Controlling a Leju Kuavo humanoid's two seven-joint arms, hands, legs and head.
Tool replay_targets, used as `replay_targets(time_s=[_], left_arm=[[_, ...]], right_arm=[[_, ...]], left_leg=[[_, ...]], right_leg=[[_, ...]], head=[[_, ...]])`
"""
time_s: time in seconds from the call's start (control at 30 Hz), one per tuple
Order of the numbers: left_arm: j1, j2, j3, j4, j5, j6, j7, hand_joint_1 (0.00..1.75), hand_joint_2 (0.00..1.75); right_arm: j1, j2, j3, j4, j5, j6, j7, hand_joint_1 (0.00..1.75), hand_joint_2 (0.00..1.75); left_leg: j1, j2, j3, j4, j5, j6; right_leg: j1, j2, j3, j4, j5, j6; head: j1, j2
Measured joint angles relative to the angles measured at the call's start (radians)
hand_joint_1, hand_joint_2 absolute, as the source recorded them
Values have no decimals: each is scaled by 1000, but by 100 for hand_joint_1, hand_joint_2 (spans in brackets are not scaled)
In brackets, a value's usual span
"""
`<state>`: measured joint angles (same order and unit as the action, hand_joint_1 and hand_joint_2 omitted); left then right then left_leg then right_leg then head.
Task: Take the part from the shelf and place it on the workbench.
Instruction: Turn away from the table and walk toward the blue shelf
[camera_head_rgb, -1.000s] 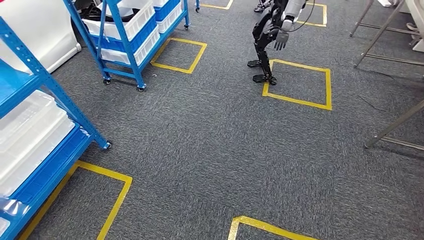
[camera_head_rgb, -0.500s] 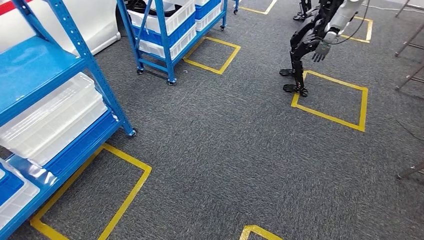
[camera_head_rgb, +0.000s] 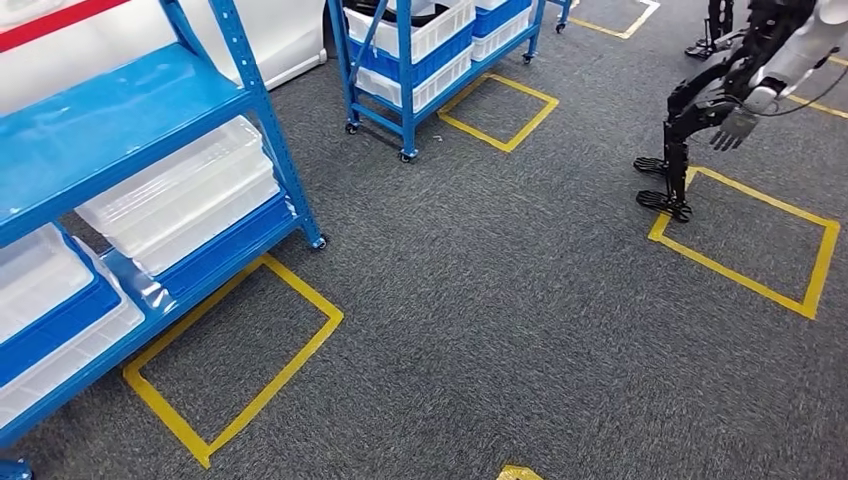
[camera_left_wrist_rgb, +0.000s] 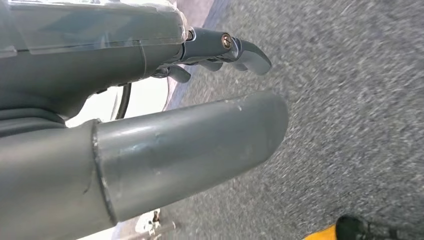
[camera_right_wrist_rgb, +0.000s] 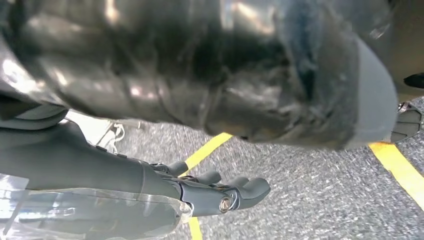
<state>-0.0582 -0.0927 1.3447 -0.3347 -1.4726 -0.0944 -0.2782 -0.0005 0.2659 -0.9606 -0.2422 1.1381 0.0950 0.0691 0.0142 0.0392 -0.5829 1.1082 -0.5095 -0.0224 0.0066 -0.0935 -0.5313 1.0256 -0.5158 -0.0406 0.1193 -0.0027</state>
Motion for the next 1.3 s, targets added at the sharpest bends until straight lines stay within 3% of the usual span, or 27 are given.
replay_targets(time_s=[0.07,0.13,0.17,0.23,0.3,0.33,0.37,0.4,0.43,0.47,0.53,0.6,0.67,0.73,0.8,0.87,0.9,0.93,0.97,1.03,1.07,1.1,1.17,1.23,1.3], left_arm=[[-2,-1,0,-1,0,0,-1,0,0],[1,-3,0,-2,0,-1,-1,0,0],[3,-4,0,-2,0,-2,-1,0,0],[4,-8,0,-3,0,-3,-1,0,0],[0,-10,0,-3,0,-3,-1,0,0],[-2,-11,0,-3,0,-3,-1,0,0],[-2,-12,0,-4,0,-3,-1,0,0],[-2,-13,0,-4,0,-3,-1,0,0],[-1,-14,0,-4,0,-3,-1,0,0],[0,-16,0,-4,0,-3,-1,0,0],[-2,-19,0,-4,0,-3,-1,0,0],[-3,-21,0,-5,0,-3,-1,0,0],[1,-23,0,-6,0,-3,-1,0,0],[3,-26,0,-6,0,-3,-1,0,0],[0,-29,0,-7,0,-3,-1,0,0],[-2,-30,0,-8,0,-3,-1,0,0],[-1,-31,0,-8,0,-3,-1,0,0],[1,-31,0,-8,0,-3,-1,0,0],[3,-32,0,-9,0,-3,-1,0,0],[2,-32,0,-12,0,-2,-2,0,0],[1,-33,0,-13,0,-2,-4,0,0],[1,-33,0,-15,0,-1,-5,0,0],[4,-35,0,-17,-1,0,-6,0,0],[6,-39,0,-19,-2,0,-6,0,0],[3,-42,0,-19,-2,0,-6,0,0]], right_arm=[[-1,0,0,0,1,0,1,0,0],[-4,-1,-1,0,3,0,1,0,0],[-5,-2,-1,0,4,0,1,0,0],[-6,-2,-1,0,6,0,1,0,0],[-3,-4,-2,0,9,0,1,0,0],[-2,-5,-2,0,10,0,1,0,0],[-1,-6,-3,0,11,0,1,0,0],[-1,-7,-4,0,11,0,1,0,0],[-1,-8,-5,0,12,0,1,0,0],[0,-9,-6,0,13,0,1,0,0],[1,-10,-7,0,14,0,1,0,0],[0,-11,-8,0,16,1,1,0,0],[-3,-11,-8,0,17,2,1,0,0],[-3,-12,-8,0,19,3,1,0,0],[0,-14,-8,0,21,3,1,0,0],[4,-16,-8,0,22,3,1,0,0],[4,-16,-8,0,22,3,1,0,0],[3,-16,-8,0,23,3,1,0,0],[2,-16,-8,0,24,3,1,0,0],[0,-16,-8,0,27,3,1,0,0],[0,-17,-8,0,28,3,1,0,0],[-1,-17,-8,0,30,3,1,0,0],[-5,-17,-8,0,31,3,0,0,0],[-8,-18,-9,0,31,3,0,0,0],[-6,-19,-9,0,32,3,0,0,0]], left_leg=[[-8,31,45,-85,21,11],[-10,19,42,-95,23,20],[-8,10,42,-99,28,24],[-1,-9,42,-107,38,36],[1,-29,36,-108,46,44],[1,-42,31,-107,49,45],[1,-55,29,-106,50,45],[1,-69,28,-105,51,45],[2,-84,27,-103,51,44],[3,-98,27,-100,51,41],[3,-125,22,-92,51,31],[4,-145,12,-89,54,15],[7,-157,3,-91,59,2],[8,-118,-16,-57,35,-5],[7,-66,-64,53,-32,-9],[8,-53,-113,169,-83,-14],[8,-50,-115,186,-83,-16],[8,-45,-97,163,-65,-16],[7,-34,-59,103,-34,-14],[2,12,19,-36,14,-4],[-2,27,41,-79,25,4],[-6,34,46,-95,25,11],[-6,13,43,-99,31,24],[-1,-7,46,-109,40,37],[3,-27,44,-114,48,46]], right_leg=[[5,-19,3,2,-3,8],[6,-36,6,2,-3,16],[4,-28,7,6,-7,22],[0,23,-8,47,-39,34],[-6,78,-60,159,-105,43],[-9,87,-89,221,-132,45],[-11,90,-107,261,-140,47],[-14,91,-110,267,-128,48],[-17,95,-96,234,-98,48],[-20,104,-68,174,-58,48],[-25,149,-18,59,-9,46],[-24,173,-5,19,-4,40],[-23,151,-6,12,2,27],[-25,125,-5,3,10,11],[-22,94,-8,0,13,1],[-18,61,-11,0,12,-1],[-17,46,-12,0,12,-1],[-16,32,-12,0,12,-1],[-15,19,-10,0,11,0],[-12,-6,-5,2,7,6],[-9,-17,-3,3,6,10],[-8,-26,-2,4,5,15],[-8,-41,2,3,3,27],[-11,-5,-2,24,-18,39],[-15,60,-43,119,-77,46]], head=[[0,0],[1,0],[1,0],[1,0],[1,0],[1,0],[1,0],[1,0],[1,0],[1,0],[1,0],[1,0],[1,0],[0,0],[-2,0],[-2,0],[-2,0],[-2,0],[-2,0],[-2,0],[-2,0],[-1,0],[-1,0],[-1,0],[-1,0]])
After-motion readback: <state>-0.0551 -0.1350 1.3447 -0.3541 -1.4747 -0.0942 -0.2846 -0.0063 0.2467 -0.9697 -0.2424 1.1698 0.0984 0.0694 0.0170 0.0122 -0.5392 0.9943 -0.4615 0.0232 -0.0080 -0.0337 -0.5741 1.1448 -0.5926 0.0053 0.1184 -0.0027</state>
